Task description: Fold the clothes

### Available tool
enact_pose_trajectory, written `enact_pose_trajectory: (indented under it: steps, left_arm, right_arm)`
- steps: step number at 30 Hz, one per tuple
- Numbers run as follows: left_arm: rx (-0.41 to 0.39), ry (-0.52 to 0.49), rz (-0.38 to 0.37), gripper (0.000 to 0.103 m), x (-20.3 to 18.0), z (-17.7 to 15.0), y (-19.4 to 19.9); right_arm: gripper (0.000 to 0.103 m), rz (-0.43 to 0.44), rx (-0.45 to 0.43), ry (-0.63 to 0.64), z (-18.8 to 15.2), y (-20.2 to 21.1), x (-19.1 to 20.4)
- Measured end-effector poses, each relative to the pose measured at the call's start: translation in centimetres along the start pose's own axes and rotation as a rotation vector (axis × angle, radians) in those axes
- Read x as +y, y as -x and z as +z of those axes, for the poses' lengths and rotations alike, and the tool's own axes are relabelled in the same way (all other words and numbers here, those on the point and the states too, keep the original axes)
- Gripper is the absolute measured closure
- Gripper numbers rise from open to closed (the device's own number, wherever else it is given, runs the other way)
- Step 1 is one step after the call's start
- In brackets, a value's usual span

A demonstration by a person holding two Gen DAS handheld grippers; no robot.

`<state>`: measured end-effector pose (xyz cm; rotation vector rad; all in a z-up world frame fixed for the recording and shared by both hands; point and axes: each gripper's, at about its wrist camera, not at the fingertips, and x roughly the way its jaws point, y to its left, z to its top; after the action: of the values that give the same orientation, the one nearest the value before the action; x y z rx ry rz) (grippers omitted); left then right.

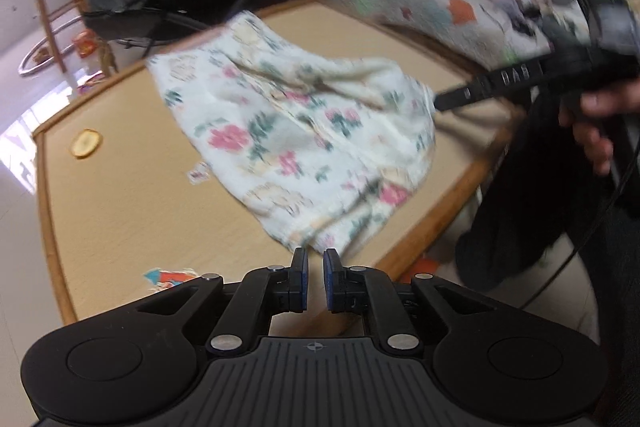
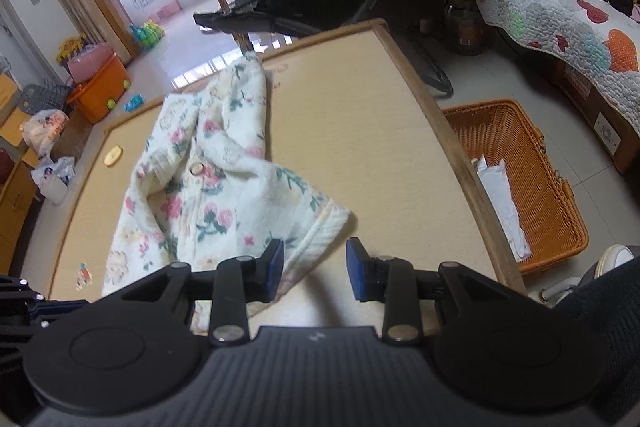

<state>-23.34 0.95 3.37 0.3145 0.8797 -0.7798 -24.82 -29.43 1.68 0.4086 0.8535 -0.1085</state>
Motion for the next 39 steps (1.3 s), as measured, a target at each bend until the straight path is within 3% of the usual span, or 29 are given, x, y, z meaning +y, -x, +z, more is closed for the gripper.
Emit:
enact_pose_trajectory:
  steps: [5,7,10,17,21,24,25,39]
  left_arm:
    - [-0.145,0.129,0.031,0.09,1.0,0.4,0.8]
    - [-0.167,0.201,0.025,0.089,1.4,0.4,0.2]
    - [-0.143,0.278,-0.003,0.09,1.8,0.0,-1.1]
    - [-0.071,0.282,-0.032,0.09,1.5,-1.0,-3.2]
    - [-0.067,0.297,-0.04,0.089,1.9,-1.3,-4.2]
    - [-0.075,0.314,-0.049,0.089,2.2,-1.5,-4.4]
    - [-0.078,0.319,-0.052,0.09,2.3,-1.6,-4.5]
    - [-0.088,0.348,-0.066,0.09,2.6,-1.9,-4.3]
  right_arm:
    - [0.07,-0.003,-0.024,0.021,1.0,-0.1,-0.4]
    - [0.07,-0.025,-0.046,0.031,1.4,-0.2,-0.7]
    - [0.07,-0.021,-0.044,0.038,2.0,-1.1,-1.2]
    - [0.071,0.006,0.019,0.077,1.8,-3.3,-0.8]
    - [0.075,0.01,0.027,0.143,1.3,-3.4,0.2]
    - [0.095,0.012,0.033,0.178,1.0,-3.4,0.7]
    - [0.097,0.022,0.035,0.181,1.0,-3.3,0.7]
    - [0.099,0.101,-0.084,0.337,1.1,1.8,4.4]
